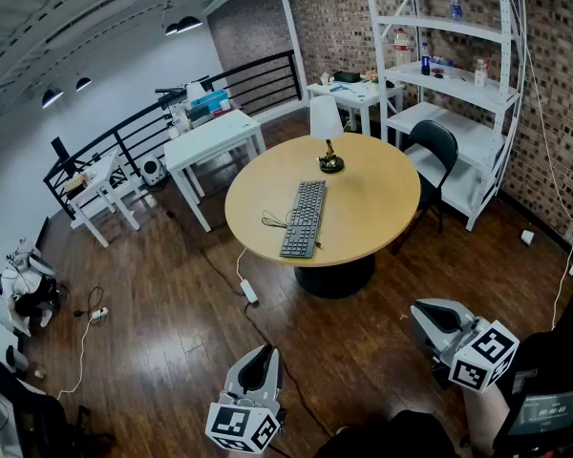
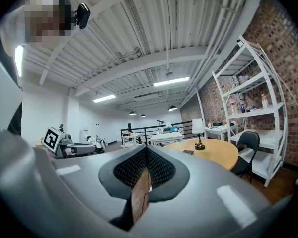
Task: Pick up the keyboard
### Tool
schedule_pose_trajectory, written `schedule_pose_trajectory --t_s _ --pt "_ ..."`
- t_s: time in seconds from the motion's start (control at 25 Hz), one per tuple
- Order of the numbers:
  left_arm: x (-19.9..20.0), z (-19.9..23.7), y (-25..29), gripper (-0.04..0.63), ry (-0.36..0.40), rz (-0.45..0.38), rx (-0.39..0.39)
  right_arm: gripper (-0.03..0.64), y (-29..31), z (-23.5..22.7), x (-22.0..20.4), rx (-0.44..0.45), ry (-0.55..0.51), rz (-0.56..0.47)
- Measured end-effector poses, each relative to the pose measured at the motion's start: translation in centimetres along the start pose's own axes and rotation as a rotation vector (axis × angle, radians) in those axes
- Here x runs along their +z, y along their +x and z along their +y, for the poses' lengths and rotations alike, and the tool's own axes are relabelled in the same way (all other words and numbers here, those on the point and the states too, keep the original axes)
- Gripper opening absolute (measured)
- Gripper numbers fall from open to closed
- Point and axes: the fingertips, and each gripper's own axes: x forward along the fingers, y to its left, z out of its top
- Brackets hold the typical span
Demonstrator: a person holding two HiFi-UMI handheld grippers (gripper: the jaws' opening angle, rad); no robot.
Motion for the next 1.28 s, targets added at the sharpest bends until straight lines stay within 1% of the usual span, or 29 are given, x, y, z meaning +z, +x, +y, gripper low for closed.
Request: schedule_pose_trajectory --t_s 0.12,0.24,0.36,0.44,0.64,0.84,1.04,1.16,1.28 --pt "0.1 1.6 0.5 0.021 -0.005 0.021 -0.014 0.002 1.7 0.2 0.0 -0.004 0.024 -0.005" --pt "0.0 2.7 1.3 0.021 -0.025 0.028 -0.016 0.002 3.0 -0.3 -0.1 -0.007 0.022 0.006" --pt "-0.4 4.4 3.1 0.021 -0.043 0.036 0.003 0.002 4.9 -1.9 -0.4 -0.011 0.027 0.019" --pt "-0.8 5.5 4.7 0.021 -0.042 0.047 0.011 0.002 6.6 -3.3 -0.9 -0.007 0.023 0.031" --pt "-1.4 7.9 10.7 0.021 -0.028 0.087 0.039 0.002 11.2 -8.4 -1.4 0.008 0.06 0.032" --pt "0.4 9.3 17.4 0.023 0.008 0.083 0.016 0.002 15.8 -12.9 -0.5 0.044 0.058 0.024" --pt "0.2 10.6 23.7 0.034 -0.027 0.106 0.017 0.002 19.5 -17.1 0.0 0.083 0.061 0.044" --pt "0.8 10.2 26.8 0.055 -0.024 0.099 0.001 0.002 20.8 -20.0 0.5 0.095 0.068 0.043" --pt "0.4 10.9 29.3 0.057 -0.026 0.125 0.012 0.002 22.1 -22.2 0.8 0.081 0.026 0.058"
